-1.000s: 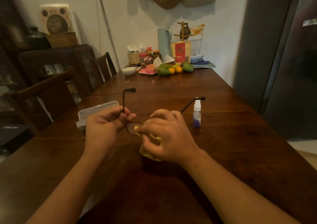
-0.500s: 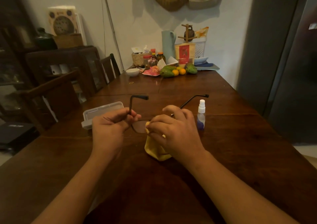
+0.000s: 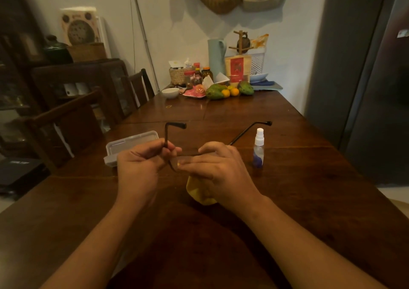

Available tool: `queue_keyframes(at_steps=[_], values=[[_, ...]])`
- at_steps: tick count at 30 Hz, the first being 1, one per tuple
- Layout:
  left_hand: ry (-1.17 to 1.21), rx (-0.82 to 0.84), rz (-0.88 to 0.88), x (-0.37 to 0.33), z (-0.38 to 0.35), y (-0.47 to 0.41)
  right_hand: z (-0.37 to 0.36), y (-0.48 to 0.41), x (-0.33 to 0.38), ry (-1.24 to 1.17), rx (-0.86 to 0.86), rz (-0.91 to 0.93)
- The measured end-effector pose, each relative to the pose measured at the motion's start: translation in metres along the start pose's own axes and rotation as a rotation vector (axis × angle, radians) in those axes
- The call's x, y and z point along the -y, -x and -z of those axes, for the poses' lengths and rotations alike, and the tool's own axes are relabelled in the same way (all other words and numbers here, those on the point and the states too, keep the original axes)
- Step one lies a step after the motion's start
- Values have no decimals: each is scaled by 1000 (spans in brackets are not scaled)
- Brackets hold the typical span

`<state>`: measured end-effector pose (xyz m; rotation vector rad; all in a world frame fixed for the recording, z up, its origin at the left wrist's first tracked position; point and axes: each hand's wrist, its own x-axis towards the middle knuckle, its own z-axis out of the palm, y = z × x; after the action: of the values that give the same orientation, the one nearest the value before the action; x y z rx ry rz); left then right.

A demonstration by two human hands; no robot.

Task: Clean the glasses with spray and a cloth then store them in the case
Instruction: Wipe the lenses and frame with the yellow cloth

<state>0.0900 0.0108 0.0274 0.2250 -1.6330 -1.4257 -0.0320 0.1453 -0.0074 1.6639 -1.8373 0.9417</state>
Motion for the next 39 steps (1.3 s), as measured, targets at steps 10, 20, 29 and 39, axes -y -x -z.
queue_keyframes(at_steps=[10,20,29,39], values=[[20,25,-43,1,3,-2,4,-2,7,93,27,-29],[-4,33,-82,-1,2,0,6,0,2,33,-89,17],[18,40,-67,0,0,1,-3,0,6,-44,32,35],[-45,-71,-110,-1,6,-4,-1,7,-14,-135,-207,-114]])
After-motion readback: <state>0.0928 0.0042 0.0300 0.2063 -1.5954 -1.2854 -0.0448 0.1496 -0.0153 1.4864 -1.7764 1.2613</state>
